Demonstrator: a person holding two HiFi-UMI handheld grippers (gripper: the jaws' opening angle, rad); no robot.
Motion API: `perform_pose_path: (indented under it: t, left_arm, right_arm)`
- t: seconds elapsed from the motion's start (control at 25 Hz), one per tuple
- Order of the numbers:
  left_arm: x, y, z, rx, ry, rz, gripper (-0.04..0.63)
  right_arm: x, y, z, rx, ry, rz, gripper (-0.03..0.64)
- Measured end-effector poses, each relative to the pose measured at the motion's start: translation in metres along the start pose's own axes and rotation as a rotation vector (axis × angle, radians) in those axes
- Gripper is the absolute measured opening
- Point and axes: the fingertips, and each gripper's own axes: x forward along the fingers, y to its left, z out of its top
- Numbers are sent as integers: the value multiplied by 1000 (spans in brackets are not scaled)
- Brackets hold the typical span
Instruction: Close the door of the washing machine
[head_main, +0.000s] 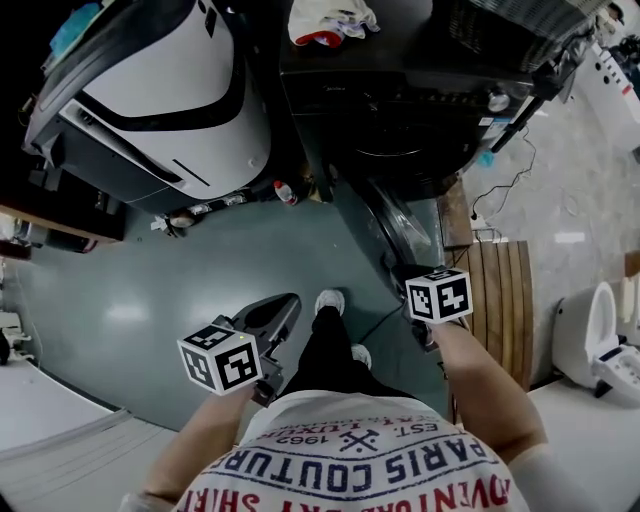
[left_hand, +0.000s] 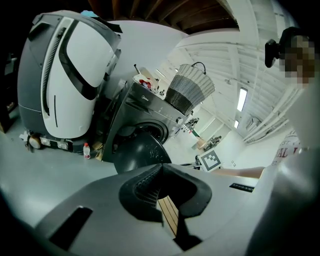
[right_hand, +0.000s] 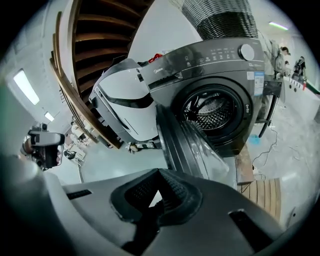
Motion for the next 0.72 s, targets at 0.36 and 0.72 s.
perform_pose_path:
  t: [0.36,0.72]
  left_arm:
    - [47,-11,7,48,102,-77,28]
    - [100,-28,47,127,189,-166,28]
  right_arm:
    - [-10,-35,13,26,-27,-69,21]
    - [-19,-78,29,163,-72,-137,21]
